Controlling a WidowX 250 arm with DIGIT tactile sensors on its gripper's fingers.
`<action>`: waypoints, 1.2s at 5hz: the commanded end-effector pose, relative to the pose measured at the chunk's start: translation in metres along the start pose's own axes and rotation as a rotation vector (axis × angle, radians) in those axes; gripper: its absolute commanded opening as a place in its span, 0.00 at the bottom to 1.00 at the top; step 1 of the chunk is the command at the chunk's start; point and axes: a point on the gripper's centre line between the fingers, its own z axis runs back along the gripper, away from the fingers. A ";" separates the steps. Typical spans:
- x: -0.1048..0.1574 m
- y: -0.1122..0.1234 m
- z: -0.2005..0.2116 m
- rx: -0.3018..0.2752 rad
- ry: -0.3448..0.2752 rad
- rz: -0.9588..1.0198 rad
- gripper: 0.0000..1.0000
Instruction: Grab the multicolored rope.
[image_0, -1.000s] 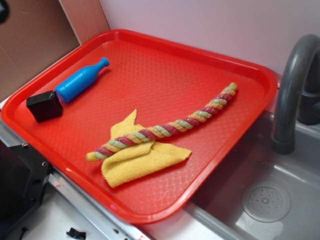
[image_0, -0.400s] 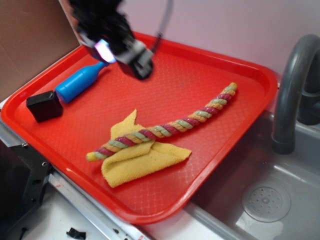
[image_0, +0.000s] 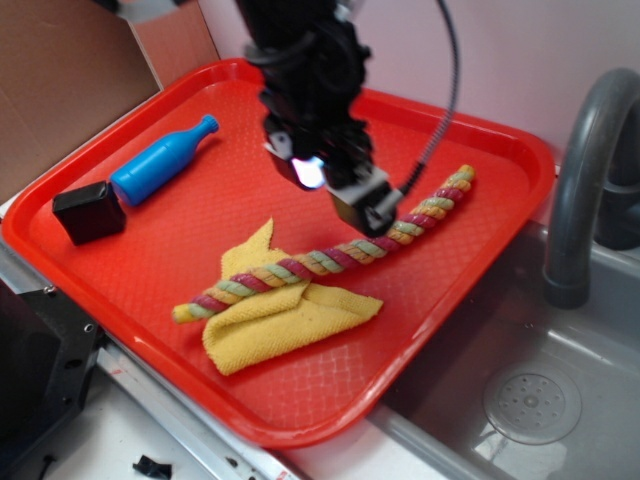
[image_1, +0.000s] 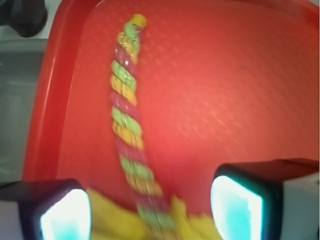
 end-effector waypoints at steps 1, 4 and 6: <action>0.017 -0.017 -0.022 0.036 0.023 -0.080 1.00; 0.016 -0.022 -0.033 0.115 0.084 -0.065 0.00; 0.015 -0.018 -0.024 0.026 0.074 -0.023 0.00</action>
